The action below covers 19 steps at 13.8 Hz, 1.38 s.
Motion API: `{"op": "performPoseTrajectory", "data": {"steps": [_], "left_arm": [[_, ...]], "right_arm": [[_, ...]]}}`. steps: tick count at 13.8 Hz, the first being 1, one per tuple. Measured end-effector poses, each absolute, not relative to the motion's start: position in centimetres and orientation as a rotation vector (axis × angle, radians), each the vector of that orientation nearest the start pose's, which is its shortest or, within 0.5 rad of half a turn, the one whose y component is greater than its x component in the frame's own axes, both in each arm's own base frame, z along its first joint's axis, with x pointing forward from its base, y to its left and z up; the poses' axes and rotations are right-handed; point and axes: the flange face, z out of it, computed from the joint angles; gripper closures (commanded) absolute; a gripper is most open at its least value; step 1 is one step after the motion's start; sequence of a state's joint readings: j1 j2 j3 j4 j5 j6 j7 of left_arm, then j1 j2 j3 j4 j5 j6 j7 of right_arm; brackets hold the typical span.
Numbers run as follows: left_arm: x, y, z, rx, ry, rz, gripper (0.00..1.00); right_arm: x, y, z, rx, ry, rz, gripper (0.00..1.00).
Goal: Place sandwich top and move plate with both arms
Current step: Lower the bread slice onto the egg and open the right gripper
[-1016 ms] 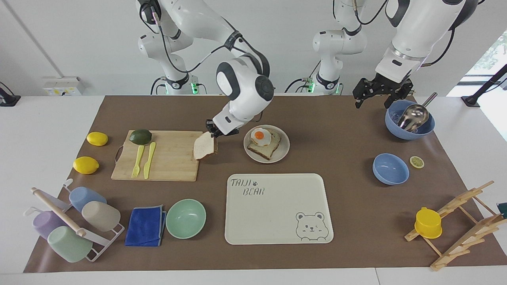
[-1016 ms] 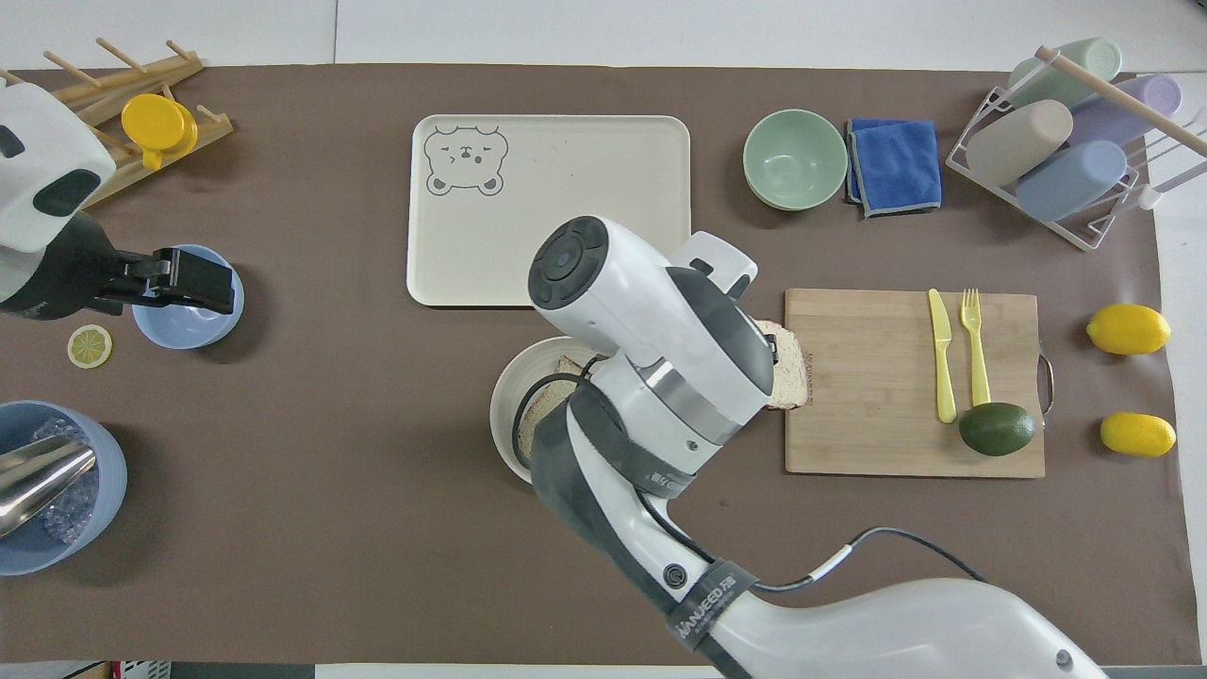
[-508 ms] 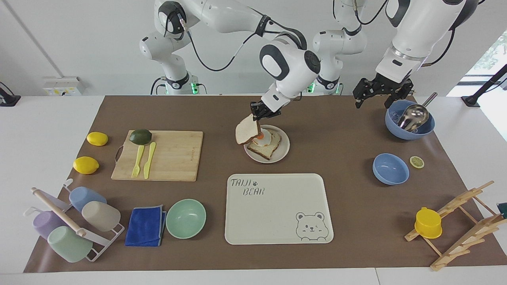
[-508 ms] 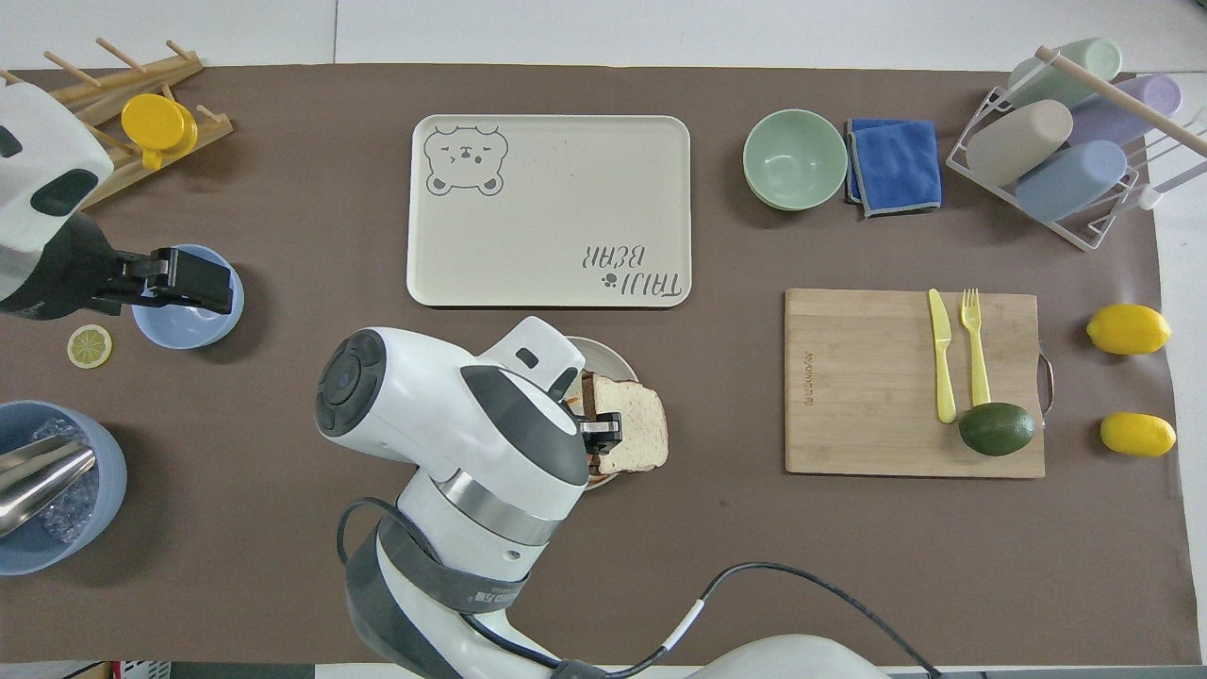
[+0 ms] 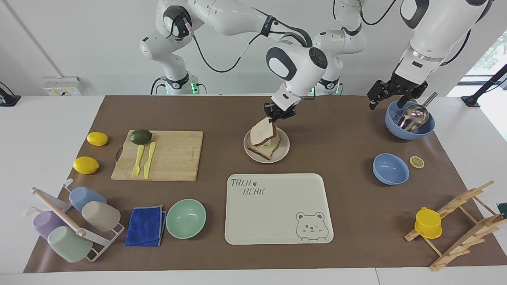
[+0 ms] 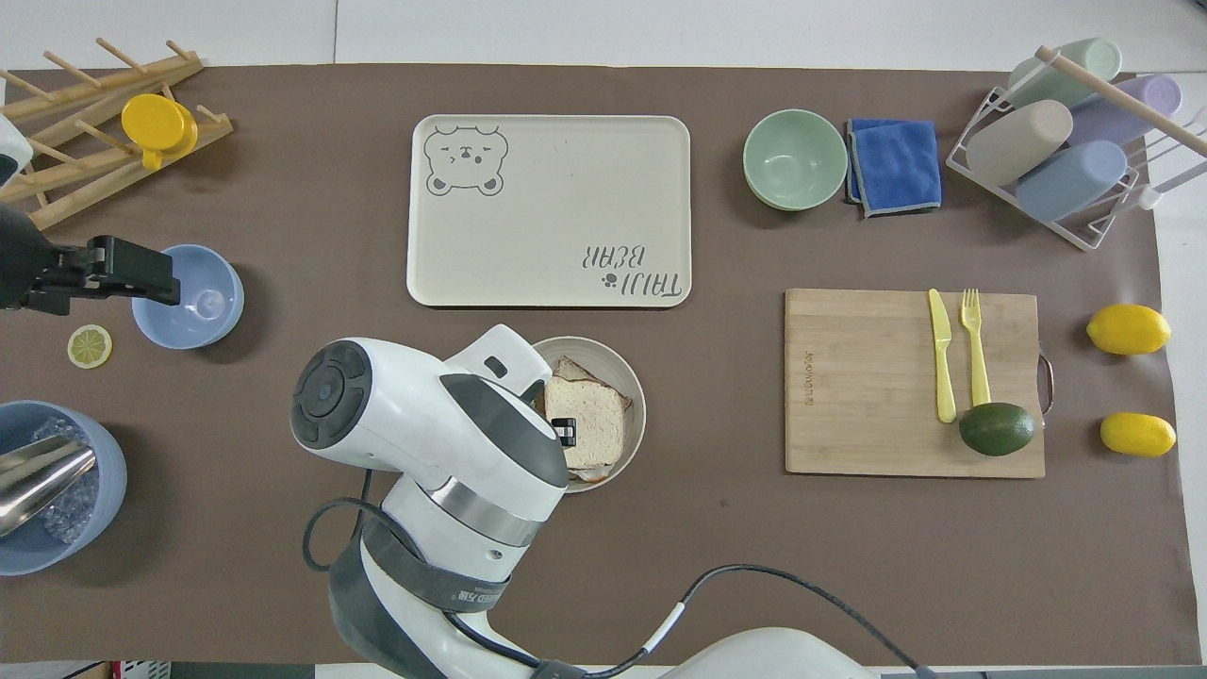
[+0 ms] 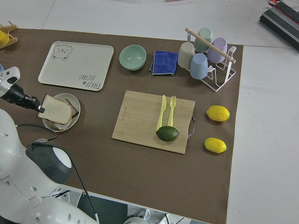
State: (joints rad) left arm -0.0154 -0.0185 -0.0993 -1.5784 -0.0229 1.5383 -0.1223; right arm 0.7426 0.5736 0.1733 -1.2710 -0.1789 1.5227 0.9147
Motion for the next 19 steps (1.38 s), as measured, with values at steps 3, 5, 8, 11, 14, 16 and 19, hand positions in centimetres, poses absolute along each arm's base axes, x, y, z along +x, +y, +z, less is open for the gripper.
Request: {"op": "performPoseTrajectory", "data": {"steps": [3,5,8,11,14,16,19], "left_arm": [[54.2,-6.1,62.8,-3.16,-0.024,0.037,0.0],[54.2,-6.0,62.8,-3.16,-0.027,0.037,0.0],[54.2,-5.8,62.8,-3.16,-0.034,0.037,0.0],[54.2,-5.8,62.8,-3.16,-0.034,0.037,0.0],[54.2,-5.8,62.8,-3.16,-0.034,0.037,0.0],[54.2,-5.8,62.8,-3.16,-0.034,0.037,0.0],[54.2,-5.8,62.8,-3.16,-0.034,0.037,0.0]], "right_arm": [[44.7,50.8,39.0,-3.473,-0.016,0.256,1.0],[44.6,50.3,39.1,-3.511,-0.02,0.255,1.0],[44.7,50.7,39.2,-3.488,-0.026,0.214,1.0],[45.0,51.5,38.5,-3.431,-0.04,0.147,1.0],[45.4,51.9,35.8,-3.313,-0.011,0.097,0.96],[45.9,51.0,34.0,-3.265,0.02,0.068,0.86],[46.0,50.1,33.5,-3.226,0.062,0.082,0.0]]}}
